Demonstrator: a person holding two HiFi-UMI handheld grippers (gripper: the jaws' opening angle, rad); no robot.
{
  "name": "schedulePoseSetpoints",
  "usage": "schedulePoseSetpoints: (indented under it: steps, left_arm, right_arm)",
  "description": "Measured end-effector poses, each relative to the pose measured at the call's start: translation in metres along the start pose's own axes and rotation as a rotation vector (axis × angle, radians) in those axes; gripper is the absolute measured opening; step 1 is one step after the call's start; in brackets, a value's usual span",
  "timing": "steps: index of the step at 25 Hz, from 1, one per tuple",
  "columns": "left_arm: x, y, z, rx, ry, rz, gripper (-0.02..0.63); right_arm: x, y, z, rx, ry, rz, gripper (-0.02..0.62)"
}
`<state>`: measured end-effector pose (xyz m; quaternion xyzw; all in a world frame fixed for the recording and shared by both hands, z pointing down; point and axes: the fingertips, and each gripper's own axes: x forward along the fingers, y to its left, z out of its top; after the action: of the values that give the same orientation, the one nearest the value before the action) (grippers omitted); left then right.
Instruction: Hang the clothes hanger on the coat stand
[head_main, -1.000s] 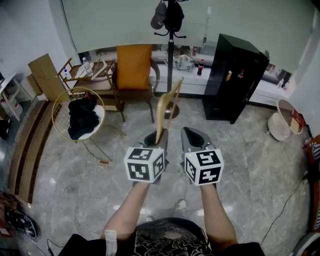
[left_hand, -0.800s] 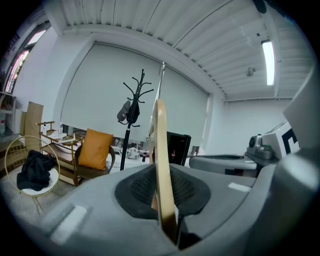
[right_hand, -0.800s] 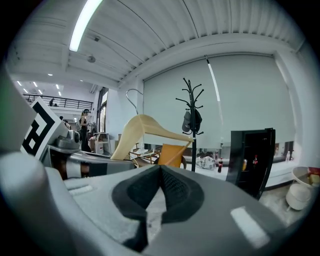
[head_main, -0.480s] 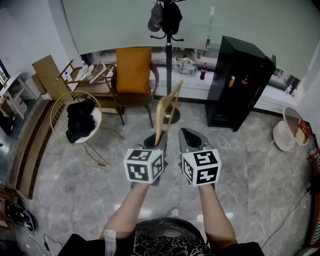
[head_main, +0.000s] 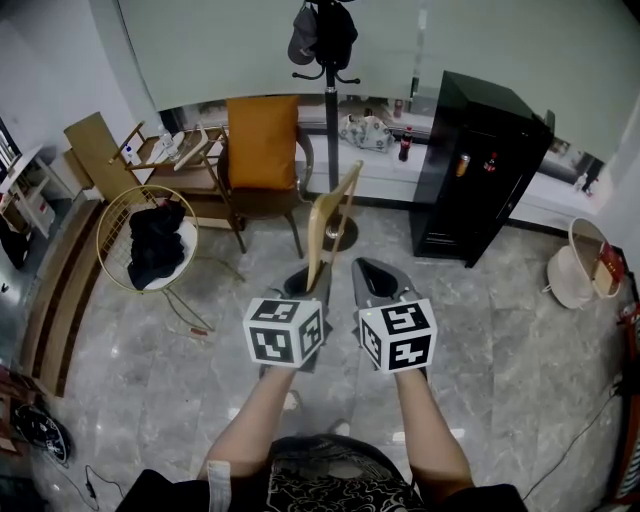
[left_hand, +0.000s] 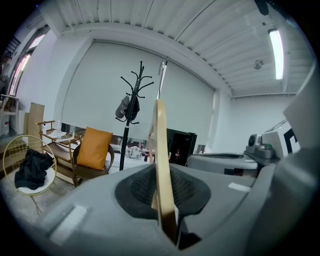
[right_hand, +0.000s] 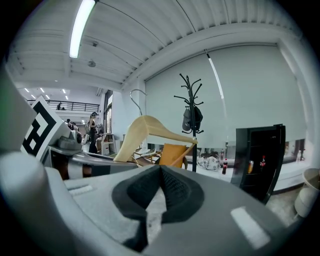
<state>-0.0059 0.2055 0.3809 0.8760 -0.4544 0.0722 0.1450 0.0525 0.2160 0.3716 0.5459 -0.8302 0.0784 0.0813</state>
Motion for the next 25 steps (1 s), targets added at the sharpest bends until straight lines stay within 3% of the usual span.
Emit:
schedulePoseSetpoints:
  steps: [13, 25]
  left_arm:
    - [0.071, 0.056, 0.020, -0.014, 0.010, -0.045, 0.035]
    - [0.139, 0.140, 0.059, 0.014, 0.045, -0.165, 0.035]
  right_arm:
    - [0.084, -0.031, 0.011, 0.000, 0.030, -0.046, 0.002]
    - [0.192, -0.038, 0.041, 0.031, 0.063, -0.158, 0.000]
